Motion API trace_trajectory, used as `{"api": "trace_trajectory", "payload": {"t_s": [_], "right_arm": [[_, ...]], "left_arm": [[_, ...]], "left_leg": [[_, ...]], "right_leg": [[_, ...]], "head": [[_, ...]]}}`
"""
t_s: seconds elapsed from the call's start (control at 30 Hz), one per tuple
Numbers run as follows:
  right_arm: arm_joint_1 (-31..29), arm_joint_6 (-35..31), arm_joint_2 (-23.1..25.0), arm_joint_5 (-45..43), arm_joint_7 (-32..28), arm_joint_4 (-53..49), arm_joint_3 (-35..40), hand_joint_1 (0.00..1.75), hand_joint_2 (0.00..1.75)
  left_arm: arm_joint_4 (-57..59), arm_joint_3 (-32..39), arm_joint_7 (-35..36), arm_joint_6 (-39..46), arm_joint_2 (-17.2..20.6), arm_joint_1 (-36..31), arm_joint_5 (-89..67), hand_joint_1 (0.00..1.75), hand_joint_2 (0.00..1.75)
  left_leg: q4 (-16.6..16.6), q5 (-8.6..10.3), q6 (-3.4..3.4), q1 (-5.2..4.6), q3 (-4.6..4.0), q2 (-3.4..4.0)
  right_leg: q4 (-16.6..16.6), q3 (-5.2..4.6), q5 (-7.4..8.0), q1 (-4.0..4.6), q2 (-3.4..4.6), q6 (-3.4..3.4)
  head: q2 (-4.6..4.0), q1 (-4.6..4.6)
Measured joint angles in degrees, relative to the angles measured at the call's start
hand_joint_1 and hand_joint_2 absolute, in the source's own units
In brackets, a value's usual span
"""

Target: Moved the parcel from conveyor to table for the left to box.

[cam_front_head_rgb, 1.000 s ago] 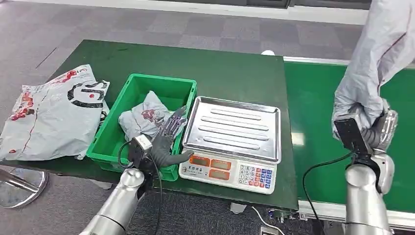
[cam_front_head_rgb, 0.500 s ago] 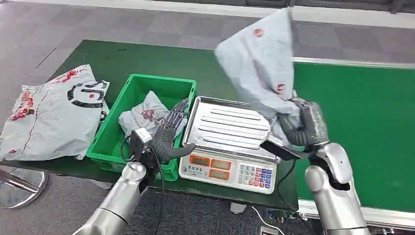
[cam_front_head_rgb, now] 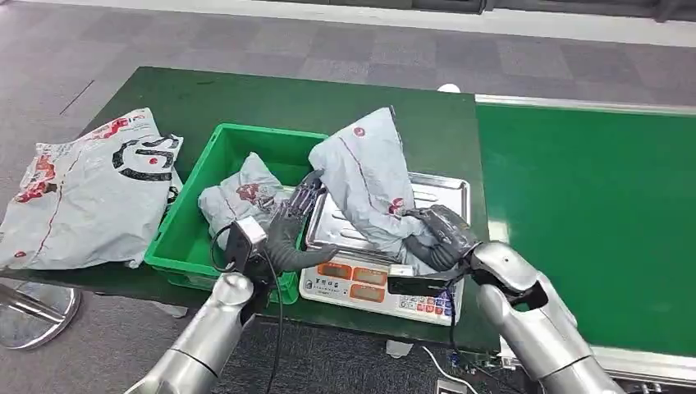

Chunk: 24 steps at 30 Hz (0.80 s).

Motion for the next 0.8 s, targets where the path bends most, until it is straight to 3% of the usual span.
{"api": "trace_trajectory", "payload": {"t_s": [0.03,0.47,0.6,0.8], "right_arm": [[-0.2,-0.2,0.0,0.1,0.9,0.3,0.6,0.02,1.75],[0.5,-2.8,-4.5,-6.7,5.5,-1.4,2.6,0.0,1.75],[1.5,-1.9,-6.3,-9.8,6.3,-3.3,1.9,0.0,1.75],[1.8,-2.7,-7.3,-12.0,4.8,-3.3,1.7,0.0,1.75]], "left_arm": [[0.0,-0.2,0.0,0.3,-0.1,0.1,0.0,0.0,1.75],[-0.6,-0.9,0.0,6.1,-0.2,0.8,1.1,0.0,1.75],[-4.6,0.2,0.0,12.6,-0.5,2.5,4.0,0.0,1.75],[-8.3,2.7,0.0,30.5,-1.7,2.6,3.0,0.0,1.75]], "left_leg": [[0.0,0.0,0.0,0.0,0.0,0.0],[0.0,-0.01,0.01,-0.02,0.0,-0.01],[0.0,-0.01,0.01,-0.02,0.0,0.0],[0.0,-0.01,0.01,-0.02,0.0,0.0]], "right_leg": [[0.0,0.0,0.0,0.0,0.0,0.0],[0.0,0.0,0.0,-0.02,0.03,0.0],[0.0,-0.01,0.0,-0.01,0.03,0.0],[0.0,-0.01,0.01,-0.01,0.05,0.0]], "head": [[0.0,0.0],[0.0,0.0],[0.0,0.0],[0.0,0.0]]}}
